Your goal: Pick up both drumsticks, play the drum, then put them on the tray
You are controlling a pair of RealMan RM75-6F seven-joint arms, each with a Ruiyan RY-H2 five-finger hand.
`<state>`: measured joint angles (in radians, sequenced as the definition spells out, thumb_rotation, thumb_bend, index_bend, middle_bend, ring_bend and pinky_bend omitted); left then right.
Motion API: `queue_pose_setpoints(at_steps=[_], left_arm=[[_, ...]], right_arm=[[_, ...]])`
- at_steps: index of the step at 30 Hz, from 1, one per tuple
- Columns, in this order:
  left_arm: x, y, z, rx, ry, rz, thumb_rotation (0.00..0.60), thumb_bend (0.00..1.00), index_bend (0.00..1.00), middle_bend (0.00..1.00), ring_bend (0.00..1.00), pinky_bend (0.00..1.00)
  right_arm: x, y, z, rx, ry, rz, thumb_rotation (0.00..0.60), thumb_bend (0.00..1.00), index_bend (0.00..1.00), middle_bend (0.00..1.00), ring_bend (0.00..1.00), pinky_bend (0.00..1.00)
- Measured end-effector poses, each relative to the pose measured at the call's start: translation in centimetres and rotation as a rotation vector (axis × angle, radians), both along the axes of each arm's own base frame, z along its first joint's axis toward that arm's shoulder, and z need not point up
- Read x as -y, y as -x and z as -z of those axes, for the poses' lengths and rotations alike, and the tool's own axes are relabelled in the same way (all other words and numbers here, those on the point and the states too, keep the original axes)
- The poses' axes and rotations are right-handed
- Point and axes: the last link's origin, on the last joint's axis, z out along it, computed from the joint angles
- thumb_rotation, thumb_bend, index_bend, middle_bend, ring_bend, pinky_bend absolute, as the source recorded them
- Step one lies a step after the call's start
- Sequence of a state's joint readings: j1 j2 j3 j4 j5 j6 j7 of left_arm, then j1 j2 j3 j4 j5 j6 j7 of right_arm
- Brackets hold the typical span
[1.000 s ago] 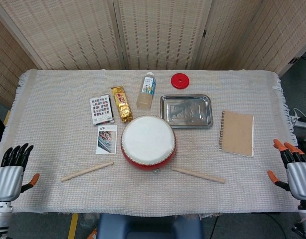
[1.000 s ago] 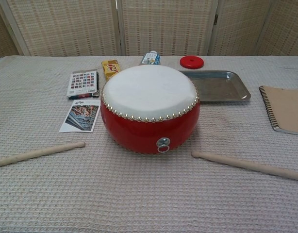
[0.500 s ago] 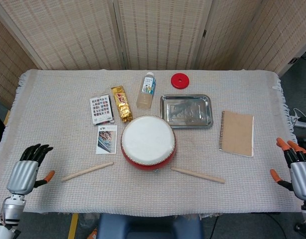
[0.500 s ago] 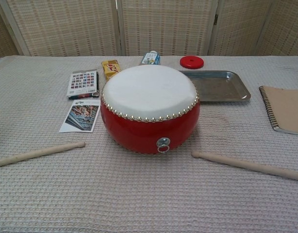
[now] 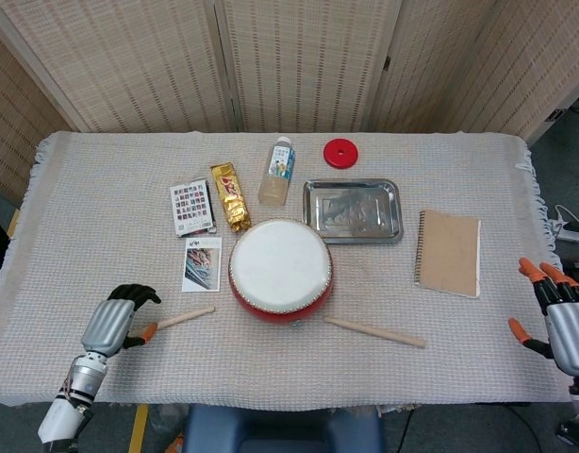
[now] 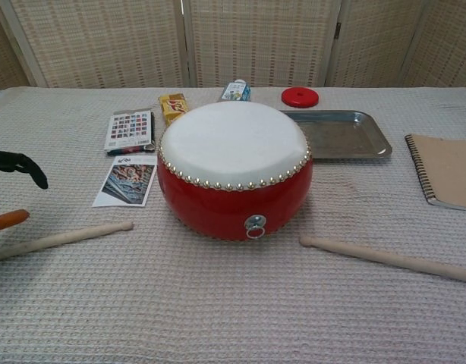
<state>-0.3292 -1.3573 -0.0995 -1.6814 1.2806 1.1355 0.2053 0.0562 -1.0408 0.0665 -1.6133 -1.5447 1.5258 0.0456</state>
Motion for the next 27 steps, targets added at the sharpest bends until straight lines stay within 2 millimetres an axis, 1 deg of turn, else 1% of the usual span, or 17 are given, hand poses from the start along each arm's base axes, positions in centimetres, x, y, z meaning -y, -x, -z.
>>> queue_pose_setpoints(at_steps=[2, 5, 7, 9, 11, 13, 16, 20, 27], left_arm=[[-0.1, -0.4, 1.3, -0.001, 0.011, -0.023, 0.6, 0.37, 0.38, 0.24, 0.15, 0.13], [-0.2, -0.9, 2.8, -0.016, 0.02, -0.039, 0.6, 0.32, 0.39, 0.24, 0.15, 0.1], [-0.2, -1.4, 3.8, -0.022, 0.026, -0.052, 0.6, 0.32, 0.41, 0.24, 0.14, 0.08], [-0.1, -1.6, 4.6, -0.03, 0.028, -0.063, 0.6, 0.31, 0.41, 0.22, 0.09, 0.06], [-0.2, -1.9, 5.3, -0.04, 0.024, -0.073, 0.6, 0.32, 0.41, 0.19, 0.03, 0.04], [-0.3, -2.0, 5.9, -0.05, 0.012, -0.082, 0.6, 0.32, 0.41, 0.15, 0.0, 0.02], [-0.6, -2.1, 6.5, -0.063, -0.004, -0.091, 0.6, 0.32, 0.41, 0.13, 0.0, 0.01], [-0.9, -2.0, 6.9, -0.073, -0.008, -0.104, 0.6, 0.35, 0.41, 0.13, 0.0, 0.01], [-1.3, -1.4, 7.4, -0.097, 0.013, -0.129, 0.6, 0.37, 0.45, 0.13, 0.0, 0.01]], right_arm=[[0.0, 0.1, 0.0, 0.0, -0.004, 0.003, 0.6, 0.2, 0.06, 0.2, 0.05, 0.21], [-0.1, 0.1, 0.0, 0.007, -0.011, 0.003, 0.6, 0.2, 0.06, 0.2, 0.05, 0.21], [-0.1, 0.1, -0.1, 0.012, -0.016, 0.001, 0.6, 0.2, 0.06, 0.2, 0.05, 0.21], [-0.1, 0.1, -0.1, 0.015, -0.018, 0.002, 0.6, 0.2, 0.06, 0.2, 0.05, 0.21], [-0.2, 0.2, -0.1, 0.017, -0.022, 0.005, 0.6, 0.2, 0.06, 0.2, 0.05, 0.21], [-0.2, 0.3, -0.1, 0.021, -0.029, 0.01, 0.6, 0.2, 0.06, 0.2, 0.04, 0.21], [-0.3, 0.4, -0.2, 0.027, -0.035, 0.014, 0.6, 0.2, 0.06, 0.2, 0.04, 0.21], [-0.4, 0.6, -0.3, 0.03, -0.037, 0.015, 0.6, 0.2, 0.06, 0.2, 0.04, 0.21], [-0.4, 0.9, -0.3, 0.038, -0.04, 0.022, 0.6, 0.2, 0.06, 0.2, 0.04, 0.21]])
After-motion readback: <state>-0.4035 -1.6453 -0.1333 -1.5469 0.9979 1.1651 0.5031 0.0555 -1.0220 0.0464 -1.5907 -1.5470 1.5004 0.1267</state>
